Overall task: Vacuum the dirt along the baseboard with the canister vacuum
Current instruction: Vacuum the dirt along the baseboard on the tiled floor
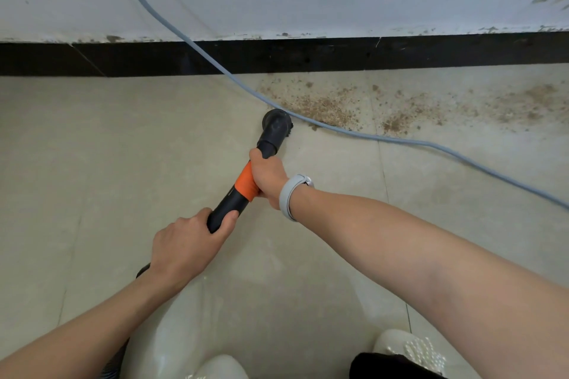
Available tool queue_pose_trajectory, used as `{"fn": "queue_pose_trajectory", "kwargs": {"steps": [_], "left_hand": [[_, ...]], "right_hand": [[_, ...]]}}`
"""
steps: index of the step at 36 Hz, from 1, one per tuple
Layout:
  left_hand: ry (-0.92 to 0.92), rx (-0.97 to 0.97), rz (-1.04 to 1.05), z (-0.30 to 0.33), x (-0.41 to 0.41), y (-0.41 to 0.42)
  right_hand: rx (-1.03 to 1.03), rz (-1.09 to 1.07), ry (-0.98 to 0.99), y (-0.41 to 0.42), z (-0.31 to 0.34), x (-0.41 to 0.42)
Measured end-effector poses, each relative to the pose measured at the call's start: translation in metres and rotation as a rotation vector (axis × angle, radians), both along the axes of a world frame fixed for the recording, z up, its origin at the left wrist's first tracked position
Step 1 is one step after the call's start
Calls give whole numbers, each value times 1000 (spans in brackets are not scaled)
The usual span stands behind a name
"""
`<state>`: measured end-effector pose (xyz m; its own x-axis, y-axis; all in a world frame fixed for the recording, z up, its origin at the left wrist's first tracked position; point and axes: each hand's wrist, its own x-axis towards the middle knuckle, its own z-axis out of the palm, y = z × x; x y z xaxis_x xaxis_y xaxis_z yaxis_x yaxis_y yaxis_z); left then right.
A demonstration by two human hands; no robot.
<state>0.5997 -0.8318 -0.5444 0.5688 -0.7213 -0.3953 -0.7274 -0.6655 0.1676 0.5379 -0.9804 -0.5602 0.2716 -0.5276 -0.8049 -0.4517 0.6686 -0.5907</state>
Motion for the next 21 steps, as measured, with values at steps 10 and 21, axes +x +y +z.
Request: {"fn": "queue_pose_trajectory", "kwargs": {"steps": [10,21], "left_hand": [[101,-4,22,5,-11,25],[180,53,-101,13,-48,21]], "right_hand": [[-28,61,74,26,0,-13],[-3,-32,134,28,-5,-74]]}}
